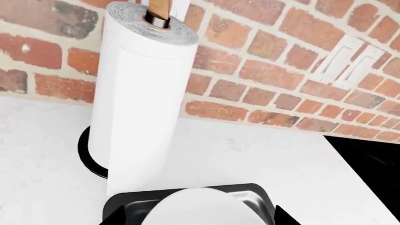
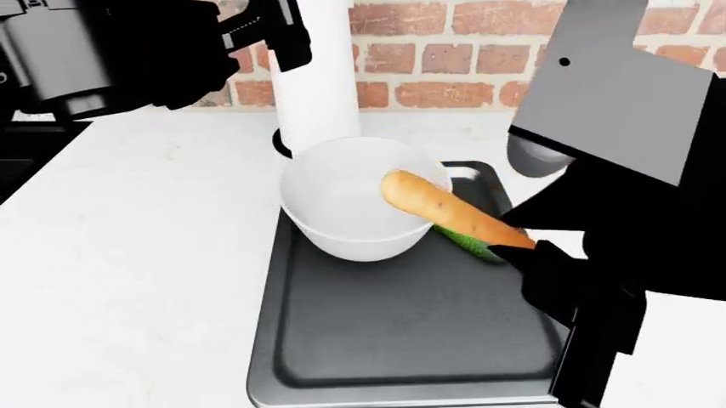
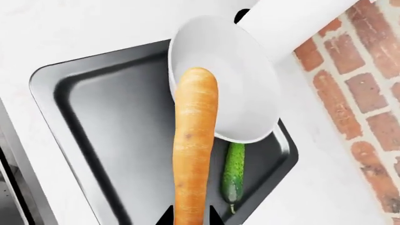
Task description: Place the two vegetables and bowl onto the tray for setting up a vegetable dip station.
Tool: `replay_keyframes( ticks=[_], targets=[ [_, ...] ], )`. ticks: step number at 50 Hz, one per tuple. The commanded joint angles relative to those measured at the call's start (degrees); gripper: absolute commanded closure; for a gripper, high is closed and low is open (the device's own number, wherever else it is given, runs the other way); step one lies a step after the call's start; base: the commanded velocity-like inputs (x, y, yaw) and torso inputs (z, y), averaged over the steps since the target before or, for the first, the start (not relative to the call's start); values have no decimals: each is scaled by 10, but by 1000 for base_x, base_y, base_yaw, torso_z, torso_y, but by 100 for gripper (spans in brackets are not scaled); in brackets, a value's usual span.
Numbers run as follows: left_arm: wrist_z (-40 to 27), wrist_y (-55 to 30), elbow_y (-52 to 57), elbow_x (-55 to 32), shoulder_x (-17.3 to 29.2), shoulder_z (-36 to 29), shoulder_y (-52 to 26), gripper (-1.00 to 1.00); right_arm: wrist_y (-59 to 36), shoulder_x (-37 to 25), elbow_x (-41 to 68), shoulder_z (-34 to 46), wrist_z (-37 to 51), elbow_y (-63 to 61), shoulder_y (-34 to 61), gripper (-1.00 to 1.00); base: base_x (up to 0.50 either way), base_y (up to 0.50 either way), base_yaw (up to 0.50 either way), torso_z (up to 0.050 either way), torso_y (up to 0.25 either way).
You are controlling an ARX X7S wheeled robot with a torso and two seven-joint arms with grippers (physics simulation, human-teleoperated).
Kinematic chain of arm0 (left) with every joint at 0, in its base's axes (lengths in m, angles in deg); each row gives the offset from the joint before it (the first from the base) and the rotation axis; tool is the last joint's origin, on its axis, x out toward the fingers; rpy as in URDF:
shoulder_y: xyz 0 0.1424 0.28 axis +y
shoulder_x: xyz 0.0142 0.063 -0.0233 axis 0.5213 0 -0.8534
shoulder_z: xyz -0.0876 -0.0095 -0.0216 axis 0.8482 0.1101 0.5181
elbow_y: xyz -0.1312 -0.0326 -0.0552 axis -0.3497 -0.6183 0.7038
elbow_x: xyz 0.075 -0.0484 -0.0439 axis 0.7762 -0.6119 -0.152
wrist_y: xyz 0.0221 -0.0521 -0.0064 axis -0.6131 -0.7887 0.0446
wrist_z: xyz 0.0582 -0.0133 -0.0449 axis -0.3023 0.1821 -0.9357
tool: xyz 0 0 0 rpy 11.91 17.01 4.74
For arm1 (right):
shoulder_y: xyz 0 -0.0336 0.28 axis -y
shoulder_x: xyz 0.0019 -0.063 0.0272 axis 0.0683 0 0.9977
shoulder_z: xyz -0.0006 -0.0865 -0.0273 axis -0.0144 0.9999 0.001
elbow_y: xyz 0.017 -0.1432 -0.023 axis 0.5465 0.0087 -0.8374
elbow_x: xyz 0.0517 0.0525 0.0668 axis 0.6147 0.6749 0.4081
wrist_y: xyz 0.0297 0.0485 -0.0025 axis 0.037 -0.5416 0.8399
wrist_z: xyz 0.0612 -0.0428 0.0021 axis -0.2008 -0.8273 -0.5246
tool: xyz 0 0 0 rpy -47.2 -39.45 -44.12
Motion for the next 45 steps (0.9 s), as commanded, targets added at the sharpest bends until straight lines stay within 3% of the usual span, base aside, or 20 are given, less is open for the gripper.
replay_keyframes(
  ticks=[1,20,45],
  targets=[
    [4,-2,-14,2,-5,-2,1,-100,4,7,-70,-1,-87,-30,1,100,0,0,0,0,0],
    [5,-12,-39,6,-22,-6,-16,-100,-4,43,-233,-35,-256,-97,-41,100,0,0,0,0,0],
    [3,-8,-30,3,-20,-1,-8,-100,14,65,-406,35,-367,-103,-133,100,0,0,0,0,0]
  ],
)
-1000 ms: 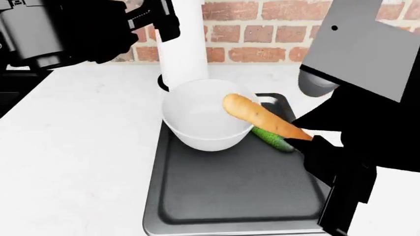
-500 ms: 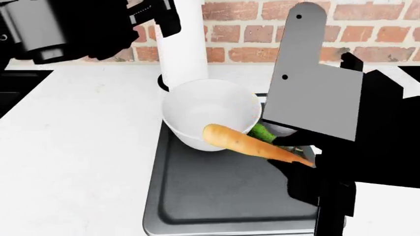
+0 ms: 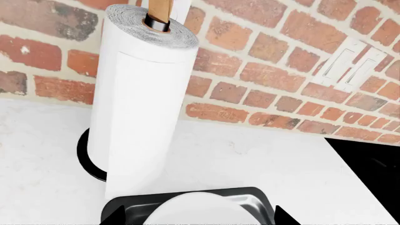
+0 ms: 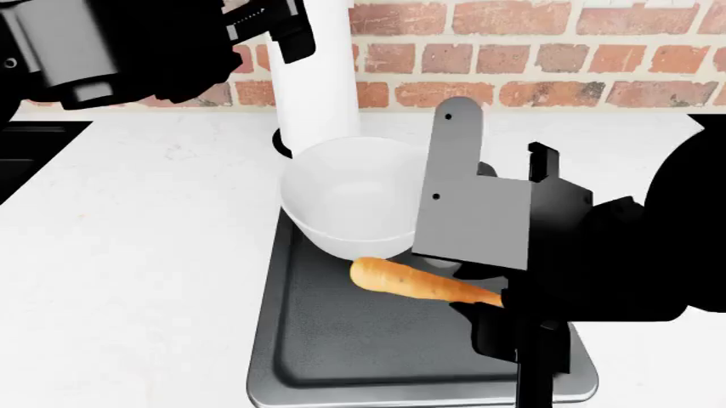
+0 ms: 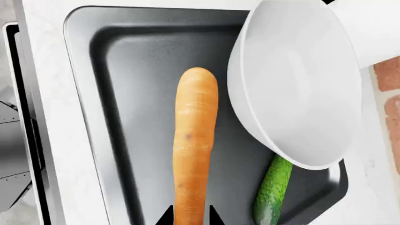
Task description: Place the two vegetables and bowl onto the tray for setting up a vegetable dip station.
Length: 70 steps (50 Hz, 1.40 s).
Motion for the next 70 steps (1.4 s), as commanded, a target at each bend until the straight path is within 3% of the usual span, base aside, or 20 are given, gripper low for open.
replay_keyframes(
  ticks=[1,9,27,28,42,50,62,70],
  targets=[
    [-1,0,2,-2,-2,2,2,-100,7,15,-84,33,-48,5,-34,100,0,0,0,0,0],
    [5,-2,-1,0,-3,1,2,-100,16,25,-115,55,-70,12,-46,100,0,0,0,0,0],
    [7,-1,-3,0,-1,6,1,-100,26,34,-53,94,-11,49,-35,100,0,0,0,0,0],
    [6,0,0,-1,0,7,2,-100,26,34,-42,97,-4,50,-32,-100,0,0,0,0,0],
    [6,-1,1,-1,1,8,2,-100,39,30,-27,110,11,55,-24,-100,0,0,0,0,0],
    [-12,-2,17,-15,8,15,-4,-100,50,13,40,105,44,49,18,-100,0,0,0,0,1],
    [-42,-28,63,-49,36,25,-25,-100,82,-40,216,139,159,50,130,-100,0,0,0,0,0],
    [-80,-41,117,-75,77,35,-36,-100,74,-82,314,89,269,60,155,-100,0,0,0,0,0]
  ],
)
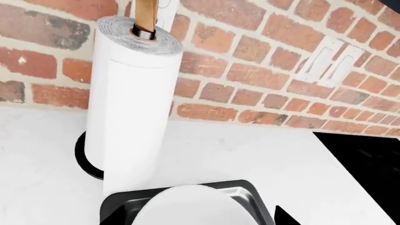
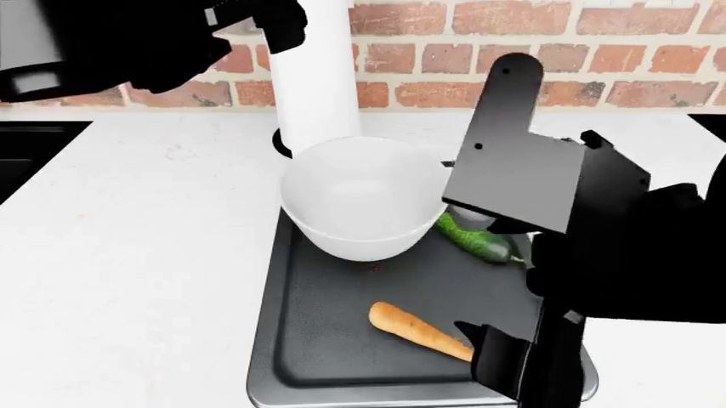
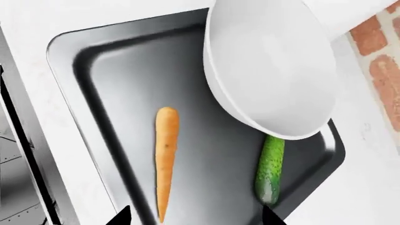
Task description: Place the two vegetables and bowl onto the tray for setting up a vegetable dip station.
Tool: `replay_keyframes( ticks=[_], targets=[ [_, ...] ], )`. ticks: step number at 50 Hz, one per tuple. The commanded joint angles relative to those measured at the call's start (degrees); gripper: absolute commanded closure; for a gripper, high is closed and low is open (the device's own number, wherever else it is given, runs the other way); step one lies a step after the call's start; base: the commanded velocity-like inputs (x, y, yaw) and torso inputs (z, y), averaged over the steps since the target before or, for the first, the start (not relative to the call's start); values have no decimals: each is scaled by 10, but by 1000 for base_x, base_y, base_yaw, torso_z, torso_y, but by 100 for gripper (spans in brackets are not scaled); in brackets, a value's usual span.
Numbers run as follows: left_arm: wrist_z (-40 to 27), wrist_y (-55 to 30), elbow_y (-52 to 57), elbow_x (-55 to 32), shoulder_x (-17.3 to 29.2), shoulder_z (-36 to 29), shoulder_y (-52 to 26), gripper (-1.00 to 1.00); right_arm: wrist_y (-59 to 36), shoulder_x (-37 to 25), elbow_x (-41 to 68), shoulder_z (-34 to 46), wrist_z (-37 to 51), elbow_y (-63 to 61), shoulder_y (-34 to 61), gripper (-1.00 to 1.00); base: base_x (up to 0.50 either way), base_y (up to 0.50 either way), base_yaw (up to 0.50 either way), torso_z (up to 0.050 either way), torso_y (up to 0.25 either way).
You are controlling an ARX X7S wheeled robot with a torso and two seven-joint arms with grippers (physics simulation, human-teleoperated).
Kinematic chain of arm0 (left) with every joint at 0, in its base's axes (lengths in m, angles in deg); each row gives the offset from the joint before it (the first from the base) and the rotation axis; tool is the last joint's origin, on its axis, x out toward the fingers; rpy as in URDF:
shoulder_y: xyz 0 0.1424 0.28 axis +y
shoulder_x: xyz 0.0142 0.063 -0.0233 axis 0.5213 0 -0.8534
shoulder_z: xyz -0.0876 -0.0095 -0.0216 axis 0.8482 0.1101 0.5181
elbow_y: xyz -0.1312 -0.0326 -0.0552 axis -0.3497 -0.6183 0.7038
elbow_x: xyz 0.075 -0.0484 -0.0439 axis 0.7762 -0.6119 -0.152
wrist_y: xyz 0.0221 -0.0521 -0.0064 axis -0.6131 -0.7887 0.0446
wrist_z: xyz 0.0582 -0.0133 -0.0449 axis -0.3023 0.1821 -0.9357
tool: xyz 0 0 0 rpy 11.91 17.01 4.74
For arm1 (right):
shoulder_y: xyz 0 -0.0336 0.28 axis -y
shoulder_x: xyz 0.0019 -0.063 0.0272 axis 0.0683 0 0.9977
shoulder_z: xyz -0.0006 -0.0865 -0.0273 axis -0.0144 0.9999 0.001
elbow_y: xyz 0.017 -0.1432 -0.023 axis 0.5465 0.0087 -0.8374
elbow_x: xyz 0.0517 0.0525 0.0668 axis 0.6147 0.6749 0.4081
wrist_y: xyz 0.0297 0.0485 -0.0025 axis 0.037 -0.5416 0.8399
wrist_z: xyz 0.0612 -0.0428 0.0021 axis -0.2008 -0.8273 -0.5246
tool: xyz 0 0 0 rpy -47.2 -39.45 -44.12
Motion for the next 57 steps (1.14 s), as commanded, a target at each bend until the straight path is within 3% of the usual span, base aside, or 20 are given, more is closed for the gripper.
replay_keyframes(
  ticks=[1,12,23,35,40,47,48,56,57],
  targets=[
    [-41,-20,58,-31,45,10,-16,-100,-1,-49,143,-32,132,10,50,-100,0,0,0,0,0],
    [-54,-59,147,-60,116,28,-31,-100,36,-143,246,-96,252,-27,38,-100,0,0,0,0,0],
    [-77,-105,272,-122,200,58,-67,-100,114,-212,253,-217,245,-98,34,-100,0,0,0,0,0],
    [-68,-89,392,-181,302,120,-83,-100,176,-280,251,-316,232,-169,23,-100,0,0,0,0,0],
    [-28,-88,440,-195,360,153,-78,-100,190,-298,282,-348,242,-176,37,-100,0,0,0,0,0],
    [117,-7,532,-130,486,184,-20,-100,211,-334,303,-408,258,-201,35,-100,0,0,0,0,0],
    [166,30,558,-120,514,179,-12,-100,220,-346,307,-417,253,-211,31,-100,0,0,0,0,0],
    [150,98,615,-109,521,178,-5,-100,277,-402,289,-467,216,-267,8,-100,0,0,0,0,0],
    [64,12,558,-195,435,264,81,-100,286,-407,287,-471,209,-272,5,-100,0,0,0,0,0]
  ],
)
